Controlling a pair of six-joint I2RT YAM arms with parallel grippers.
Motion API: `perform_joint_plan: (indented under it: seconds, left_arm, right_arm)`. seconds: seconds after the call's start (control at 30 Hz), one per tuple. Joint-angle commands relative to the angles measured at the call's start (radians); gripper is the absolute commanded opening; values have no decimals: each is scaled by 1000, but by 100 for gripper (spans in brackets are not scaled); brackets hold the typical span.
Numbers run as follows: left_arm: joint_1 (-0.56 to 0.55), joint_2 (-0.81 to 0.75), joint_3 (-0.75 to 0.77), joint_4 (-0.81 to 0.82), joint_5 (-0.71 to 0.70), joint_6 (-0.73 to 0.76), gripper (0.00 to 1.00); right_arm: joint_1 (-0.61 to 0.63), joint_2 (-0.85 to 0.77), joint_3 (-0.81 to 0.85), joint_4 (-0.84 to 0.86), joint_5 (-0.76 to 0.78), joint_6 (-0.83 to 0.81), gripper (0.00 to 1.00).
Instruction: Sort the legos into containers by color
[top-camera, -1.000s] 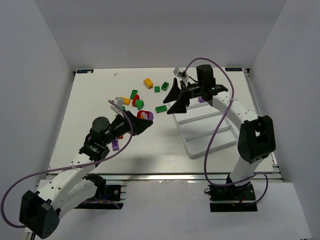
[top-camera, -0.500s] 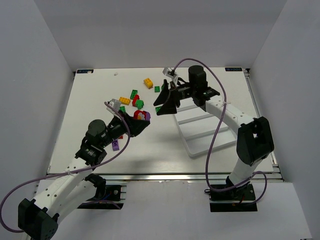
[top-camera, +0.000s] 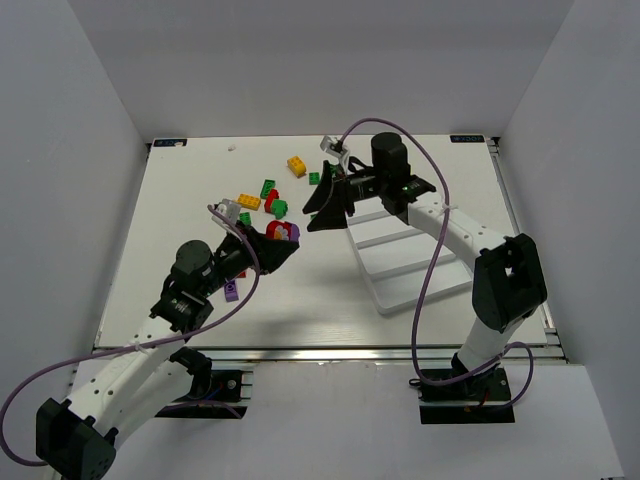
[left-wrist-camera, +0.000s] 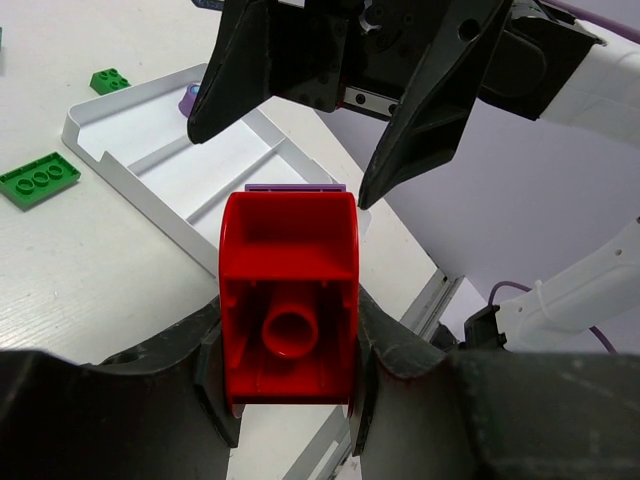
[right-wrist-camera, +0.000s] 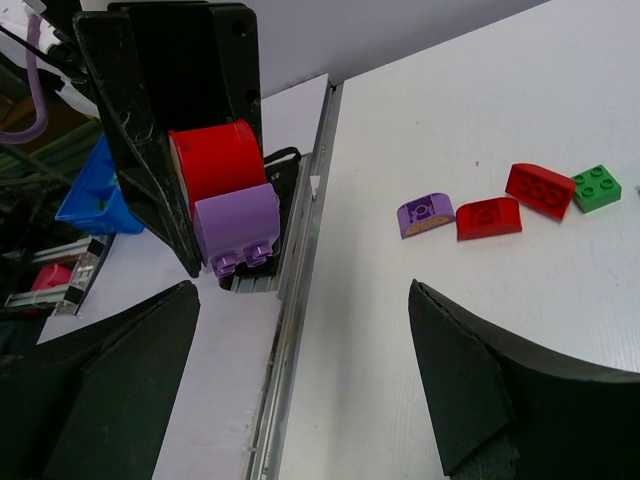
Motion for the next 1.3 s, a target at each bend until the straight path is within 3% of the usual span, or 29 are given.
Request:
perform_joint_plan:
  seconds: [0.0, 1.0, 1.27]
  left_arm:
    - [-1, -15, -12, 26, -17, 11, 4]
    - [-3, -50, -33, 40, -23, -6, 3]
    - [-3, -41, -38, 55, -17, -9, 3]
  right_arm:
    - [9, -29, 51, 15, -6, 7, 89]
    - [94, 45, 92, 99, -105, 98, 88]
    - [103, 65, 88, 196, -132, 164, 79]
